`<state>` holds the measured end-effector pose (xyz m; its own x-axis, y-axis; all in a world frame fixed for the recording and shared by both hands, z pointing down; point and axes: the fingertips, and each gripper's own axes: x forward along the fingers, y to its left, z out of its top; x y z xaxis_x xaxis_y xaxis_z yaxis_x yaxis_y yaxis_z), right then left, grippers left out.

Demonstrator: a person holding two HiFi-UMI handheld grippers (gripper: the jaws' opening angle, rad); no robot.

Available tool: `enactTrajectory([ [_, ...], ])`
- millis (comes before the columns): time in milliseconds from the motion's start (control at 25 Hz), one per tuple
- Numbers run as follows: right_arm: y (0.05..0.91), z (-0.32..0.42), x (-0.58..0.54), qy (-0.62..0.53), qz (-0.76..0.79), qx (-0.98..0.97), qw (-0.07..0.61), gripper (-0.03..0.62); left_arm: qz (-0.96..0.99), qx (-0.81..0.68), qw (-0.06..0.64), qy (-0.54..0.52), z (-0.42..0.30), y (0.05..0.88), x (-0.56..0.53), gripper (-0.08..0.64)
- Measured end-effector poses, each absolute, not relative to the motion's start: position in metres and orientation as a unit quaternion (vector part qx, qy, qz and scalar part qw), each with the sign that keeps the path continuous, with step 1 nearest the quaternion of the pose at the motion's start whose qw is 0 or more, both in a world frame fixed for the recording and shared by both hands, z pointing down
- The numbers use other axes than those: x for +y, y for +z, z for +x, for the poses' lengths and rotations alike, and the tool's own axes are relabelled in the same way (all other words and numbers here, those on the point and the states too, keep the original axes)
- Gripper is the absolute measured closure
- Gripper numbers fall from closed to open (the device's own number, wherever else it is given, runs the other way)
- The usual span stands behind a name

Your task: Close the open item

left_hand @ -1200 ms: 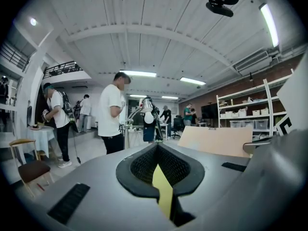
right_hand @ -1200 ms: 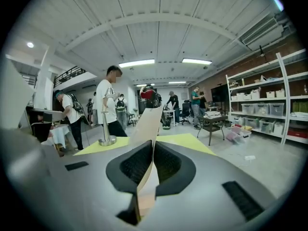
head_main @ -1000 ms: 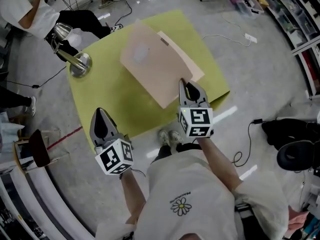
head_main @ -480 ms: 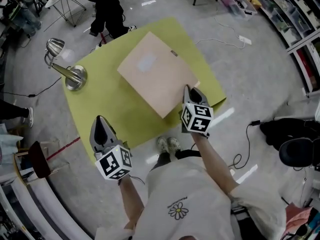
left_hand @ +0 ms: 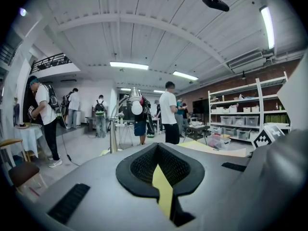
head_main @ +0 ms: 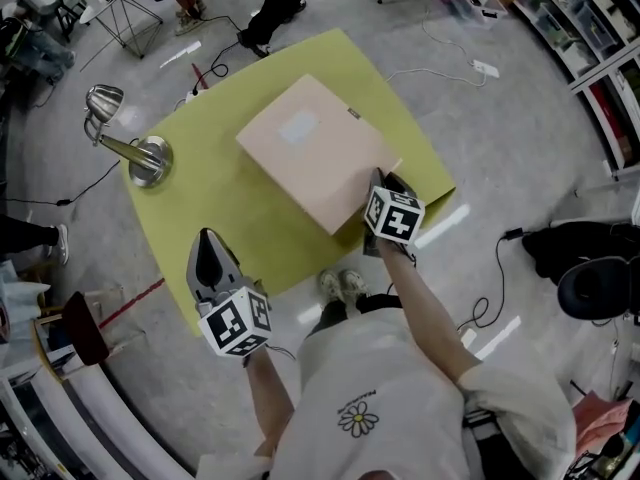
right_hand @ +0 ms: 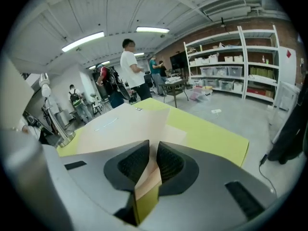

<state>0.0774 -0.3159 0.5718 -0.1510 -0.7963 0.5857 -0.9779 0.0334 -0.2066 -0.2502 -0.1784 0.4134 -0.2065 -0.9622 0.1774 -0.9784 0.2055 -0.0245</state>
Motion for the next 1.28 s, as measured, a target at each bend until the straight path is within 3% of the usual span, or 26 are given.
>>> enactTrajectory([
  [520,0.578,0.084,-0.316,0.339,0.649,-0.658,0.177,0.532,0.628,-0.773,0.056,0.074,-0.255,0.416,-0.169,0.546],
  [640,0.575,0.084,-0.316,0.3,0.655,-0.663,0.203,0.518,0.629,-0.772,0.056,0.074,-0.254,0.415,-0.168,0.546],
  [720,0.575,0.086,-0.317,0.269,0.659,-0.666,0.225,0.472,0.63,-0.77,0.057,0.076,-0.253,0.417,-0.166,0.546],
  [1040,0.572,0.082,-0.316,0.221,0.666,-0.662,0.263,0.444,0.641,-0.76,0.059,0.086,-0.242,0.423,-0.164,0.546],
  [1280,0.573,0.059,-0.318,0.138,0.635,-0.683,0.334,0.571,0.649,-0.753,0.048,0.095,-0.231,0.42,-0.161,0.546],
])
